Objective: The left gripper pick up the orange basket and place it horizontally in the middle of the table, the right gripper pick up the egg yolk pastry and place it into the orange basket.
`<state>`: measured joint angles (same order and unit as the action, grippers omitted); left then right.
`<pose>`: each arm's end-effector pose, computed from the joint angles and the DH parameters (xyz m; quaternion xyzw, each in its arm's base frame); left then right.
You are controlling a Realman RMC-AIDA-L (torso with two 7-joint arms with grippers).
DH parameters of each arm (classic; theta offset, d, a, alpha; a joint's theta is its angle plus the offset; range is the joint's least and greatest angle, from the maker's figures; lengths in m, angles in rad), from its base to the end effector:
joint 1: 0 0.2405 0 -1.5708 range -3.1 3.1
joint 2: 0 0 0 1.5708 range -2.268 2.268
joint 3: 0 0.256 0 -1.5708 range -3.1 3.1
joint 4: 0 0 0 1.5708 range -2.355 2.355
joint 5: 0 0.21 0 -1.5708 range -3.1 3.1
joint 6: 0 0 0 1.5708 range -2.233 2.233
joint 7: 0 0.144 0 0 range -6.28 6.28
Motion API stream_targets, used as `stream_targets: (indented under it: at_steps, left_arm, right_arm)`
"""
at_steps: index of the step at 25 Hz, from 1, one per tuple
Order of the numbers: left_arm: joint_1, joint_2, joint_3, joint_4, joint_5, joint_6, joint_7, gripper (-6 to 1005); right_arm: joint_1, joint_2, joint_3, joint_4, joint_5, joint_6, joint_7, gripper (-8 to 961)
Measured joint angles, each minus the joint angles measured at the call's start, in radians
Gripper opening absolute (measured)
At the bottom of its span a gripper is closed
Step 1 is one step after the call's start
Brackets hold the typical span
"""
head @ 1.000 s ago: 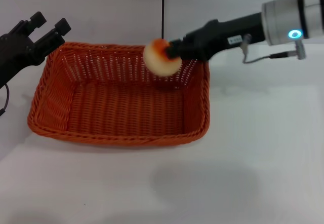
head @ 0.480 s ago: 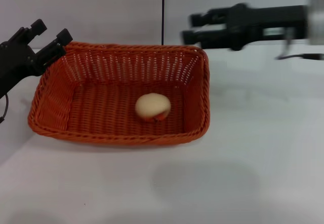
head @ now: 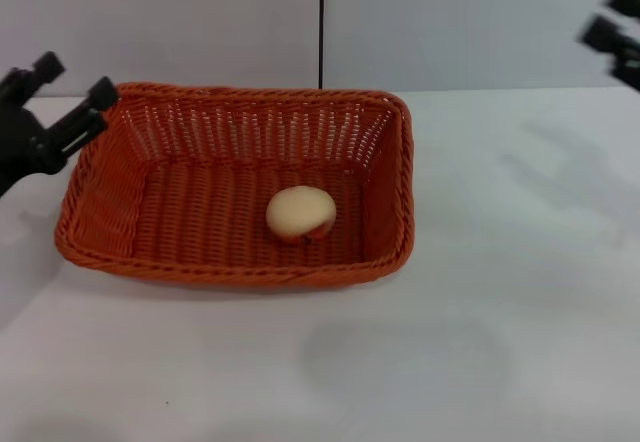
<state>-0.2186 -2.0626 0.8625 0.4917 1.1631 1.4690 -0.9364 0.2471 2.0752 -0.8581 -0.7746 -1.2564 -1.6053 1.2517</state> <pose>-0.3241 0.2811 0.0403 -0.7905 -0.2112 -0.4102 0.4029 0.2661 0.2961 0.0707 -0.8212 0.1611 0.4645 0.2898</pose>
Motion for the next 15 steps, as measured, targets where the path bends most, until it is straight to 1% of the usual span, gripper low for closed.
stream_targets:
  at_steps: [1,2,3,4,5,6,7,8,9,10,11,12,13,14,15]
  left_arm:
    - [0.006,-0.001,-0.018,0.0,0.0,0.011,0.02,828]
    - [0.01,-0.002,-0.032,-0.001,0.0,0.017,0.031,828]
    - [0.01,-0.002,-0.032,-0.001,0.0,0.017,0.031,828]
    - [0.017,-0.001,-0.102,-0.031,0.0,0.018,0.034,828]
    - [0.018,0.0,-0.12,-0.041,0.0,0.018,0.033,828]
    - [0.018,0.0,-0.12,-0.041,0.0,0.018,0.033,828]
    - [0.018,0.001,-0.146,-0.054,0.0,0.02,0.036,827]
    - [0.018,0.001,-0.146,-0.054,0.0,0.02,0.036,827]
    - [0.018,0.001,-0.146,-0.054,0.0,0.02,0.036,827]
    - [0.02,0.001,-0.198,-0.073,-0.001,0.027,0.059,827]
    - [0.023,-0.005,-0.273,-0.11,-0.001,0.032,0.166,827]
    - [0.022,-0.005,-0.29,-0.125,-0.002,0.033,0.194,827]
    - [0.022,-0.005,-0.29,-0.125,-0.002,0.033,0.194,827]
    - [0.017,-0.004,-0.325,-0.164,-0.002,0.034,0.273,827]
    - [0.017,-0.004,-0.353,-0.185,-0.002,0.033,0.314,827]
  right_arm:
    - [-0.016,0.0,0.003,0.034,0.037,0.0,-0.054,645]
    - [-0.046,0.0,0.026,0.109,0.102,0.0,-0.165,646]
    - [-0.046,0.0,0.026,0.109,0.102,0.0,-0.165,646]
    - [-0.06,0.0,0.075,0.176,0.128,-0.001,-0.242,645]
    - [-0.06,0.0,0.075,0.176,0.128,-0.001,-0.242,645]
    - [-0.063,0.0,0.107,0.209,0.132,-0.001,-0.272,645]
    - [-0.062,0.0,0.168,0.27,0.135,-0.003,-0.31,645]
    - [-0.062,0.0,0.168,0.27,0.135,-0.003,-0.31,644]
    - [-0.06,-0.001,0.193,0.299,0.135,-0.005,-0.329,644]
    - [-0.059,-0.001,0.208,0.318,0.135,-0.005,-0.347,644]
    - [-0.057,-0.001,0.223,0.337,0.136,-0.006,-0.37,644]
    - [-0.053,-0.001,0.245,0.362,0.136,-0.007,-0.408,645]
    - [-0.053,-0.001,0.245,0.362,0.136,-0.007,-0.408,645]
    - [-0.05,-0.001,0.254,0.372,0.137,-0.009,-0.423,645]
    - [-0.048,-0.001,0.262,0.379,0.137,-0.012,-0.425,645]
